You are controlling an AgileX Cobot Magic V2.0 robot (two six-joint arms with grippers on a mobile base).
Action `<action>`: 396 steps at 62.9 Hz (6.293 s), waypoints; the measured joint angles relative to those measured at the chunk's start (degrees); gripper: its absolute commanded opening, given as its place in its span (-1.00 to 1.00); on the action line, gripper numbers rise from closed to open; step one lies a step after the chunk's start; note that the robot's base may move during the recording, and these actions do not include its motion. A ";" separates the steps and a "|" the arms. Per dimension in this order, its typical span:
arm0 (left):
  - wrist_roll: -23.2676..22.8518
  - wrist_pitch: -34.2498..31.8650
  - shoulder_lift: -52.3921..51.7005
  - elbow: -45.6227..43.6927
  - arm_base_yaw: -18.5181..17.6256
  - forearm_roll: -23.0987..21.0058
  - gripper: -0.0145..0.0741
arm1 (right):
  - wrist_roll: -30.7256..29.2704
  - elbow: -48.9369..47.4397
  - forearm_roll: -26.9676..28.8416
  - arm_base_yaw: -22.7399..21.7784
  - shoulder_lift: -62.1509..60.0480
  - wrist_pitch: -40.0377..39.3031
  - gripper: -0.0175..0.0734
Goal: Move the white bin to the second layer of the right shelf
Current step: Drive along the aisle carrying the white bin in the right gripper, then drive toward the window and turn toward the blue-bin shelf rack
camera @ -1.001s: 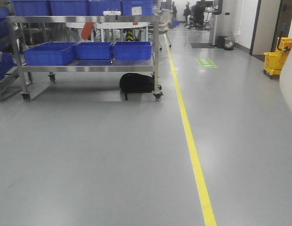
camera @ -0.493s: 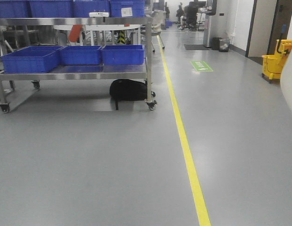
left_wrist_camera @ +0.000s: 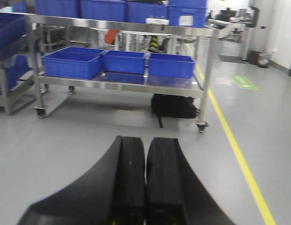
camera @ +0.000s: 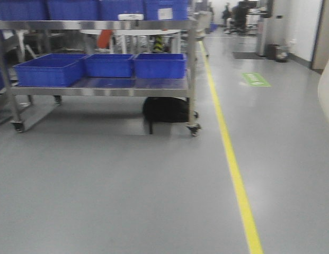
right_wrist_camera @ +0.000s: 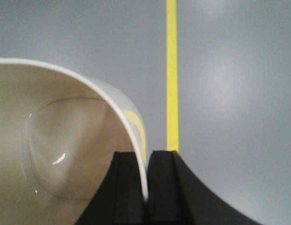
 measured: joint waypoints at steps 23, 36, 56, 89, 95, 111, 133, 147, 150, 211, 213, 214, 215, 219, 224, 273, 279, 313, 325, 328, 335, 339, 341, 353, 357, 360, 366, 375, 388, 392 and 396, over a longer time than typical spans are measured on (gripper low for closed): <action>0.00 0.00 0.00 0.00 0.00 0.00 -0.48 | 0.00 0.00 0.00 0.00 0.00 0.00 -0.45; 0.00 0.00 0.00 0.00 0.00 0.00 -0.48 | 0.00 0.00 0.00 0.00 0.00 0.00 -0.45; 0.00 0.00 0.00 0.00 0.00 0.00 -0.48 | 0.00 0.00 0.00 0.00 0.00 0.00 -0.45; 0.00 0.00 0.00 0.00 0.00 0.00 -0.48 | 0.00 0.00 0.00 0.00 0.00 0.00 -0.45; 0.00 0.00 0.00 0.00 0.00 0.00 -0.48 | 0.00 0.00 0.00 0.00 0.00 0.00 -0.45; 0.00 0.00 0.00 0.00 0.00 0.00 -0.48 | 0.00 0.00 0.00 0.00 0.00 0.00 -0.45; 0.00 0.00 0.00 0.00 0.00 0.00 -0.48 | 0.00 0.00 0.10 0.00 0.00 0.00 -0.45; 0.00 0.00 0.00 0.00 0.00 0.00 -0.48 | 0.00 0.00 0.10 0.00 0.00 0.00 -0.45; 0.00 0.00 0.00 0.00 0.00 0.00 -0.48 | 0.00 0.00 0.10 0.00 0.00 0.00 -0.45; 0.00 0.00 0.00 0.00 0.00 0.00 -0.48 | 0.00 0.00 0.10 0.00 0.00 0.00 -0.45; 0.00 0.00 0.00 0.00 0.00 0.00 -0.48 | 0.00 0.00 0.10 0.00 0.00 0.00 -0.45; 0.00 0.00 0.00 0.00 0.00 0.00 -0.48 | 0.00 0.00 0.10 0.00 0.00 0.00 -0.45; 0.00 0.00 0.00 0.00 0.00 0.00 -0.48 | 0.00 0.00 0.10 0.00 0.00 0.00 -0.45; 0.00 0.00 0.00 0.00 0.00 0.00 -0.48 | 0.00 0.00 0.10 0.00 0.00 0.00 -0.45; 0.00 0.00 0.00 0.00 0.00 0.00 -0.48 | 0.00 0.00 0.10 0.00 0.00 0.00 -0.45; 0.00 0.00 0.00 0.00 0.00 0.00 -0.48 | 0.00 0.00 0.10 0.00 0.00 0.00 -0.45; 0.00 0.00 0.00 0.00 0.00 0.00 -0.48 | 0.00 0.00 0.10 0.00 0.00 0.00 -0.45; 0.00 0.00 0.00 0.00 0.00 0.00 -0.48 | 0.00 0.00 0.10 0.00 0.00 0.00 -0.45; 0.00 0.00 0.00 0.00 0.00 0.00 -0.48 | 0.00 0.00 0.10 0.00 0.00 0.00 -0.45; 0.00 0.00 0.00 0.00 0.00 0.00 -0.48 | 0.00 0.00 0.10 0.00 0.00 0.00 -0.45; 0.00 0.00 0.00 0.00 0.00 0.00 -0.48 | 0.00 0.00 0.10 0.00 0.00 0.00 -0.45; 0.00 0.00 0.00 0.00 0.00 0.00 -0.48 | 0.00 0.00 0.10 0.00 0.00 0.00 -0.45; 0.00 0.00 0.00 0.00 0.00 0.00 -0.48 | 0.00 0.00 0.10 0.00 0.00 0.00 -0.45; 0.00 0.00 0.00 0.00 0.00 0.00 -0.48 | 0.00 0.00 0.10 0.00 0.00 0.00 -0.45; 0.00 0.00 0.00 0.00 0.00 0.00 -0.48 | 0.00 0.00 0.10 0.00 0.00 0.00 -0.45; 0.00 0.00 0.00 0.00 0.00 0.00 -0.48 | 0.00 0.00 0.10 0.00 0.00 0.00 -0.45; 0.00 0.00 0.00 0.00 0.00 0.00 -0.48 | 0.00 0.00 0.10 0.00 0.00 0.00 -0.45; 0.00 0.00 0.00 0.00 0.00 0.00 -0.48 | 0.00 0.00 0.21 0.00 0.00 0.00 -0.45; 0.00 0.00 0.00 0.00 0.00 0.00 -0.48 | 0.00 0.00 0.22 0.00 0.33 0.00 -0.45; 0.00 0.00 0.00 0.00 0.00 0.00 -0.48 | 0.00 0.00 0.22 0.00 0.56 0.00 -0.45; 0.00 0.00 0.00 0.00 0.00 0.00 -0.48 | 0.00 0.00 0.22 0.00 0.66 0.00 -0.45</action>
